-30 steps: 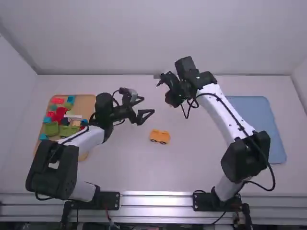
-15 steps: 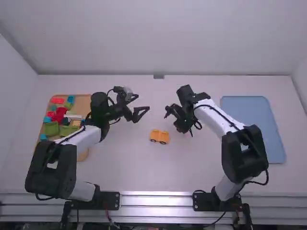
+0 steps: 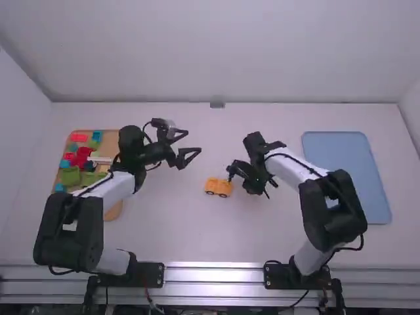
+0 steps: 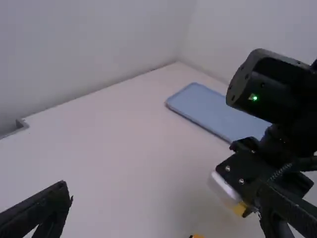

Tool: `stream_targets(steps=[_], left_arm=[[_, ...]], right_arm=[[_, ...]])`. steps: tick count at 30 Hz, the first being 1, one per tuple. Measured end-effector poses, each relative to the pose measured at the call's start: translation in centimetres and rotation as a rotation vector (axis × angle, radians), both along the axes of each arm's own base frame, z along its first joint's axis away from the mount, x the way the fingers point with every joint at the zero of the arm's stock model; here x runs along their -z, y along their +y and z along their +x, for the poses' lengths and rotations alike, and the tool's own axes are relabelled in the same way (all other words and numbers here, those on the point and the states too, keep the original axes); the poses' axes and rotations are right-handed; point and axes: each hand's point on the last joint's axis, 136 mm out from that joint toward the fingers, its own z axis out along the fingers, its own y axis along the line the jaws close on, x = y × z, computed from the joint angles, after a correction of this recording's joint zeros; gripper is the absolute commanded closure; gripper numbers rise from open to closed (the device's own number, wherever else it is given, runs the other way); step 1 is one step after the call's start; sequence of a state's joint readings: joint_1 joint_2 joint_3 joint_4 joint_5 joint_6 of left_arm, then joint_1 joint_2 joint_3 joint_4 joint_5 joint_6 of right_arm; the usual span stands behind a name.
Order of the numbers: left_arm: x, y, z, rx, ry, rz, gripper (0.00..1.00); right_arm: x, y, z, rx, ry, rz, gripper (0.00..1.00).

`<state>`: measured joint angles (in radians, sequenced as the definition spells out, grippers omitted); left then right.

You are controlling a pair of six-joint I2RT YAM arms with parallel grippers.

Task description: Assemble lego blocks to make yellow taxi

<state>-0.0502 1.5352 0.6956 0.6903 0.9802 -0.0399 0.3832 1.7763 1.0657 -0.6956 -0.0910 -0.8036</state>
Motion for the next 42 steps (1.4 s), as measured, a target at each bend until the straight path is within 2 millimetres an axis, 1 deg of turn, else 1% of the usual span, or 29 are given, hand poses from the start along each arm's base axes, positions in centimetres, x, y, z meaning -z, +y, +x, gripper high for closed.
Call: stream_targets(steps=[4,5,6,9,13,15,18,20,21,22,24,25,26,29,30,31,32,34,35,36,39,41,42], left_arm=[[0.1,-0.1,-0.1,0.007,0.006,-0.002,0.01],[0.1,-0.1,-0.1,0.008,0.006,-0.002,0.01],[0.1,-0.1,-0.1,0.008,0.006,-0.002,0.01],[0.1,-0.1,-0.1,0.008,0.006,-0.002,0.01],[0.1,-0.1,-0.1,0.008,0.005,-0.002,0.01],[0.1,-0.1,-0.1,0.008,0.005,-0.002,0.01],[0.1,-0.1,-0.1,0.008,0.005,-0.002,0.01],[0.0,-0.1,-0.1,0.008,0.005,-0.002,0.01],[0.0,-0.1,-0.1,0.008,0.004,-0.002,0.01],[0.1,-0.1,-0.1,0.008,0.005,-0.002,0.01],[0.1,-0.1,-0.1,0.007,0.005,-0.002,0.01],[0.1,-0.1,-0.1,0.007,0.005,-0.002,0.01],[0.1,-0.1,-0.1,0.007,0.005,-0.002,0.01],[-0.1,-0.1,-0.1,0.007,-0.003,-0.002,0.01],[-0.1,-0.1,-0.1,0.007,-0.009,-0.002,0.01],[-0.2,0.0,-0.1,0.007,-0.015,-0.002,0.01],[-0.3,0.0,0.0,0.006,-0.017,-0.002,0.01],[-0.4,0.0,0.1,-0.001,-0.027,-0.001,0.01],[-0.3,0.1,0.3,-0.013,-0.026,0.002,0.01],[-0.3,0.2,0.4,-0.021,-0.025,0.004,0.01],[-0.6,0.4,0.7,-0.044,-0.032,-0.003,0.01],[-1.2,0.4,0.9,-0.050,-0.041,-0.021,0.01],[-1.5,0.4,0.9,-0.054,-0.047,-0.032,0.01]], right_arm=[[0.3,-0.1,0.5,-0.016,-0.024,0.014,0.65],[0.4,-0.1,0.6,-0.023,-0.029,0.017,0.66],[0.6,0.0,0.8,-0.028,-0.035,0.018,0.69],[1.2,0.3,1.1,-0.040,-0.040,0.020,0.68],[1.6,0.8,0.8,-0.066,-0.034,0.016,0.58],[1.6,1.0,0.7,-0.081,-0.035,0.008,0.50],[1.6,1.1,0.8,-0.085,-0.040,0.008,0.46],[1.7,0.9,1.0,-0.077,-0.052,0.011,0.42],[1.8,0.8,1.1,-0.067,-0.055,0.012,0.27],[2.0,0.6,1.3,-0.066,-0.060,0.012,0.22],[2.0,0.5,1.3,-0.064,-0.062,0.007,0.19],[2.0,0.4,1.3,-0.062,-0.061,0.006,0.07],[2.0,0.4,1.0,-0.062,-0.051,0.004,0.01],[1.6,0.6,-0.3,-0.078,0.005,-0.002,0.01],[1.1,0.8,-0.7,-0.084,0.018,0.003,0.01],[0.2,1.3,-0.7,-0.092,0.014,0.023,0.01],[-0.2,1.5,-0.6,-0.095,0.006,0.033,0.01],[-2.3,2.6,0.1,-0.114,-0.041,0.089,0.01],[-4.2,3.3,0.6,-0.135,-0.087,0.144,0.01],[-5.2,3.6,0.8,-0.148,-0.113,0.177,0.01],[-10.2,5.0,1.7,-0.209,-0.250,0.357,0.01],[-13.2,5.4,2.8,-0.235,-0.356,0.449,0.01],[-15.0,5.4,3.4,-0.240,-0.418,0.495,0.01]])
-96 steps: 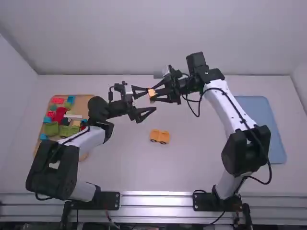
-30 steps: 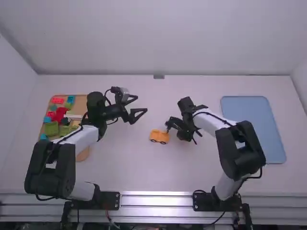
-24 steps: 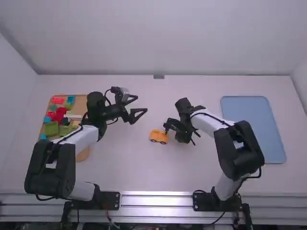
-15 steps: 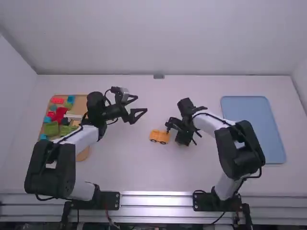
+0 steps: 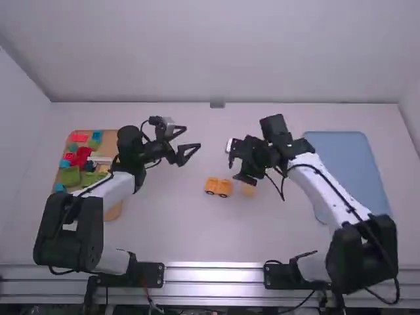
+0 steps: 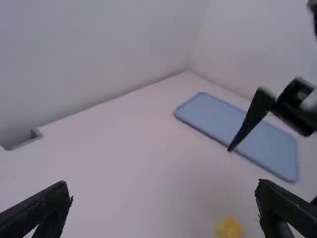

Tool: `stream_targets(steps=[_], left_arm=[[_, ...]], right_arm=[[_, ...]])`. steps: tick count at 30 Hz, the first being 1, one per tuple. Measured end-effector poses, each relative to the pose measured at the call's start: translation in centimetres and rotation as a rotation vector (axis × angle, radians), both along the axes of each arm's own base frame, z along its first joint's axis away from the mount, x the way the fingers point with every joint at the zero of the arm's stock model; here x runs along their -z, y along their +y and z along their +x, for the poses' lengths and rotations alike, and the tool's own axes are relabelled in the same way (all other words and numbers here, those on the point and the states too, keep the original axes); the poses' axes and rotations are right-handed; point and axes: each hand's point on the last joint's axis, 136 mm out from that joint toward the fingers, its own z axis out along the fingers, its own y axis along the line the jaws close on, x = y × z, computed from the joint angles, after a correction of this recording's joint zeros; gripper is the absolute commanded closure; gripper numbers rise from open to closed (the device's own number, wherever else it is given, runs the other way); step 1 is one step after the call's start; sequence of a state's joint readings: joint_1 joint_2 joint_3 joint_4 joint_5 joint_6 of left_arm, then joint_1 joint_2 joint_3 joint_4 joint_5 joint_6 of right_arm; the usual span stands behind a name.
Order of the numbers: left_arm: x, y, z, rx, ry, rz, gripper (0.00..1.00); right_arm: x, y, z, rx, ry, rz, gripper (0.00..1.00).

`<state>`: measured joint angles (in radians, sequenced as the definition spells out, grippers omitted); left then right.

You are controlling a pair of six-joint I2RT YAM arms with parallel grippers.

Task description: Assemble lego blocks to make yellow taxi

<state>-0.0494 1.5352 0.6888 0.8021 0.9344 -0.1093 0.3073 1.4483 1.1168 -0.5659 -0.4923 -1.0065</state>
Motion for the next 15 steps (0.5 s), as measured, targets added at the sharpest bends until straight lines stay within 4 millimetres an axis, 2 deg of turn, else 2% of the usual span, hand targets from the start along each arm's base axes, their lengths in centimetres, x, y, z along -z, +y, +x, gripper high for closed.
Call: stream_targets(steps=[5,11,15], left_arm=[[-0.3,-0.4,-0.7,0.055,-0.090,0.041,0.01],[0.7,-0.5,-1.0,0.081,-0.161,0.123,0.01],[1.6,-0.8,-1.7,0.128,-0.213,0.181,0.01]], right_arm=[[-4.0,-1.0,1.2,0.073,-0.072,0.117,0.01],[-5.0,-1.9,1.6,0.143,-0.050,0.169,0.01],[-4.5,-2.1,1.1,0.148,-0.014,0.165,0.01]])
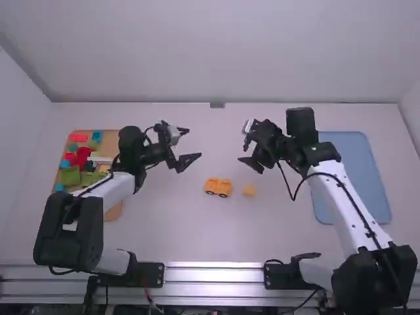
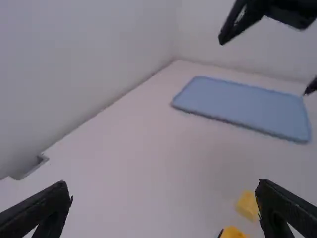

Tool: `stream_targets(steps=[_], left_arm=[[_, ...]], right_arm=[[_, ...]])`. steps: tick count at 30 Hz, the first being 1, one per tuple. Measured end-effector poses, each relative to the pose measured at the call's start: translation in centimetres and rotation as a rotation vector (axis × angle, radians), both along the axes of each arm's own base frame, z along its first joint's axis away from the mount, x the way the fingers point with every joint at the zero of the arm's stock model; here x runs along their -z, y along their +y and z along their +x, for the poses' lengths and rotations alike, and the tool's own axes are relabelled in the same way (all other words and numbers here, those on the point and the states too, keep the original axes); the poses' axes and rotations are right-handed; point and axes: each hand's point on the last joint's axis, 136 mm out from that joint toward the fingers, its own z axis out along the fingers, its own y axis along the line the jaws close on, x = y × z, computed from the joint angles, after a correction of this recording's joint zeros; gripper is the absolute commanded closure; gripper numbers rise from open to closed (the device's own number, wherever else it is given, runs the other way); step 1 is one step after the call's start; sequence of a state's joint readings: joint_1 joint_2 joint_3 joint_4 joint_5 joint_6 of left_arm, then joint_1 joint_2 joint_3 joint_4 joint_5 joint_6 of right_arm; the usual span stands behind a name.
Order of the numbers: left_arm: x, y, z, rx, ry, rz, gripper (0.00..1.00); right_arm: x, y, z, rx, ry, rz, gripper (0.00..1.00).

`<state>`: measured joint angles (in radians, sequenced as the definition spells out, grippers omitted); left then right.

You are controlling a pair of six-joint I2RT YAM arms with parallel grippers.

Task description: Assemble lego blocks to make yellow taxi

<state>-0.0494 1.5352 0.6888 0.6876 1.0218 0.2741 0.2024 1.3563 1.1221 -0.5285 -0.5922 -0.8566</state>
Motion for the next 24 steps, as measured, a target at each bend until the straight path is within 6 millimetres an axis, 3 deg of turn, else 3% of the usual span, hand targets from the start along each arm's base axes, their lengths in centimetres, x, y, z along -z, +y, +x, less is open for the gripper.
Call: stream_targets(steps=[7,13,17,24], left_arm=[[1.3,-0.9,-2.4,0.150,-0.082,0.061,0.01],[2.6,-1.3,-4.5,0.254,-0.137,0.095,0.01],[3.0,-1.4,-4.5,0.274,-0.168,0.103,0.01],[5.0,-2.1,-4.0,0.301,-0.181,0.106,0.01]], right_arm=[[1.6,0.4,-1.8,-0.111,0.010,0.015,0.01],[7.1,-1.0,-1.5,-0.128,-0.068,0.177,0.01],[10.4,-1.7,-1.9,-0.090,-0.035,0.253,0.01],[14.3,-2.8,-2.7,-0.070,0.081,0.327,0.01]])
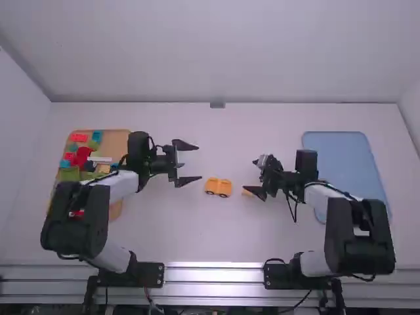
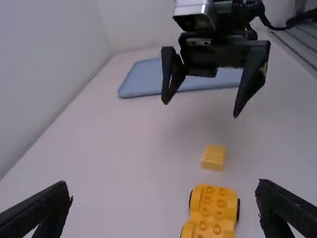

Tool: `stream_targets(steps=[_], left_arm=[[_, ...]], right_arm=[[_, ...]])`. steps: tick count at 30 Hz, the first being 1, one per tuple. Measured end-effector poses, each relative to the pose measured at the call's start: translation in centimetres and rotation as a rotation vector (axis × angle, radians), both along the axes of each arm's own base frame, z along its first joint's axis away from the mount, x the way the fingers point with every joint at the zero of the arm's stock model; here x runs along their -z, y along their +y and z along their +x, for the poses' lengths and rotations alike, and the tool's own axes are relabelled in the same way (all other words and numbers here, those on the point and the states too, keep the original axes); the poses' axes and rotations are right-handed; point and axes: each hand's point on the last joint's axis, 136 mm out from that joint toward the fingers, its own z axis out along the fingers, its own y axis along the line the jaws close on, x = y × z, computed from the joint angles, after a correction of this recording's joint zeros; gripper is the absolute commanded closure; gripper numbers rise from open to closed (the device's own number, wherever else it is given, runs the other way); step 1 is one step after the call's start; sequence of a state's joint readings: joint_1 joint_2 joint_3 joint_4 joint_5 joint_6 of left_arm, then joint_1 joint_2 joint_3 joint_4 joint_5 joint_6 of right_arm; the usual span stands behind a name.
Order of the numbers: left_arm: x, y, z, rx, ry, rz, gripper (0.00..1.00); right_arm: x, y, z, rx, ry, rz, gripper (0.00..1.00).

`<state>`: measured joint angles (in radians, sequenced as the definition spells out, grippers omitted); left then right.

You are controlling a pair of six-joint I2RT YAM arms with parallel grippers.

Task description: Assemble lego blocks to make yellow taxi

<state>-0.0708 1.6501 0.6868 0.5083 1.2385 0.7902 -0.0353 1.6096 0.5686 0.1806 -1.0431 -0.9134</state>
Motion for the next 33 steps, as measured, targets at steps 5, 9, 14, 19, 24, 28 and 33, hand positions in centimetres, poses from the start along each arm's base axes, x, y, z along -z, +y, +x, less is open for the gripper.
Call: stream_targets(steps=[5,9,14,19,24,28,33], left_arm=[[1.5,-1.1,0.0,0.033,-0.005,0.001,0.01],[2.0,-1.3,0.2,0.034,0.011,-0.004,0.01],[1.9,-1.3,0.2,0.032,0.013,-0.008,0.01],[1.9,-1.3,0.3,0.032,0.012,-0.008,0.01],[1.9,-1.3,0.3,0.031,0.013,-0.008,0.01],[1.9,-1.5,0.2,0.035,0.013,-0.008,0.01],[2.2,-1.4,0.2,0.025,0.031,-0.001,0.01]], right_arm=[[2.7,-0.8,-0.1,-0.025,0.014,0.043,0.02],[4.9,-1.0,-0.3,-0.033,0.040,0.064,0.03],[7.2,-0.6,-1.2,-0.076,0.060,0.080,0.12],[8.4,-0.2,-1.3,-0.106,0.049,0.065,0.28],[9.1,-0.4,-0.5,-0.102,0.044,0.044,0.44],[9.2,-0.5,-0.4,-0.102,0.038,0.040,0.62],[9.2,-0.5,-0.4,-0.098,0.049,0.044,0.72]])
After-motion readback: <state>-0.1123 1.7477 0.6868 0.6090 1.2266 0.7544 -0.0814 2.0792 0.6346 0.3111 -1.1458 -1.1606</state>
